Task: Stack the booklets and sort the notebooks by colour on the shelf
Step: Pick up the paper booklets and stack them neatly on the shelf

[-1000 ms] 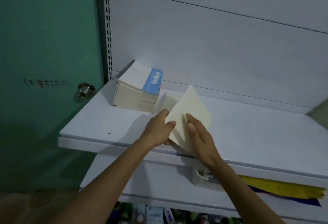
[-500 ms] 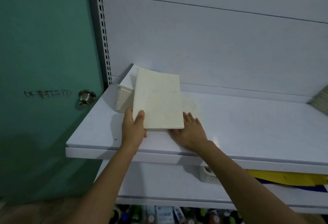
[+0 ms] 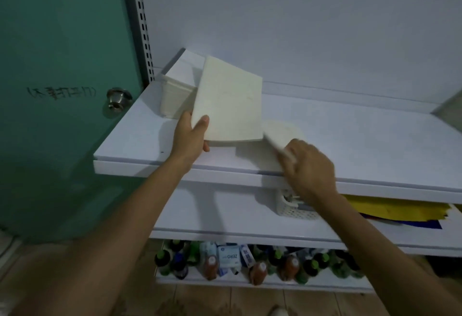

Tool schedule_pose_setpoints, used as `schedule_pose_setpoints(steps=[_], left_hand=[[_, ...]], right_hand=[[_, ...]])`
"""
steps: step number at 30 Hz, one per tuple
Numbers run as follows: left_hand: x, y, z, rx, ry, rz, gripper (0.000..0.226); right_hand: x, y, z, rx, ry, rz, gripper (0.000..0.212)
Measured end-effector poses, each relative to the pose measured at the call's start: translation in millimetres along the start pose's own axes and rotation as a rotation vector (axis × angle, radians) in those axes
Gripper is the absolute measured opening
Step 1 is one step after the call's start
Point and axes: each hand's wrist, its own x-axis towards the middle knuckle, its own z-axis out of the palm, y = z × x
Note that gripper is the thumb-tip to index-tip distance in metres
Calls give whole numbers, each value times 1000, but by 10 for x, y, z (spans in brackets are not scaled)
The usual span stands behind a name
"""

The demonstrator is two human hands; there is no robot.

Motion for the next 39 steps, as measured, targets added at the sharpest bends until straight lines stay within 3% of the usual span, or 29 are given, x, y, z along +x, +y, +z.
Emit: schedule_pose_setpoints(steps=[3, 5, 7, 9, 13, 16, 18, 27, 34, 39], left_hand=[[-86, 43, -9, 39, -57, -3, 10], [-124, 25, 27, 122, -136, 9, 11], [-139, 31, 78, 298, -219, 23, 18], [-144, 41, 114, 475, -246, 43, 26], [-136, 117, 102, 360, -246, -54, 42], [-151, 111, 95, 383, -268, 20, 26], [-147, 84, 92, 470, -268, 68, 31], [-112, -13, 121, 508, -208, 134, 47], [-441, 89, 220, 662, -116, 149, 34], [-1165, 224, 521, 62, -67, -20, 13]], right_hand=[[14, 36, -40, 402, 163, 459, 57], [82, -24, -51, 608, 212, 575, 54], [172, -216, -47, 571, 237, 453, 55], [202, -428, 55, 387, 144, 280, 57], [75, -744, 370, -21, -211, 14, 72], [6, -770, 429, -133, -205, -22, 85], [29, -763, 428, -158, -213, -42, 87], [6, -744, 509, -125, -170, -21, 90], [-254, -775, 323, -60, -156, -27, 81], [-683, -561, -37, 418, -98, 39, 63]])
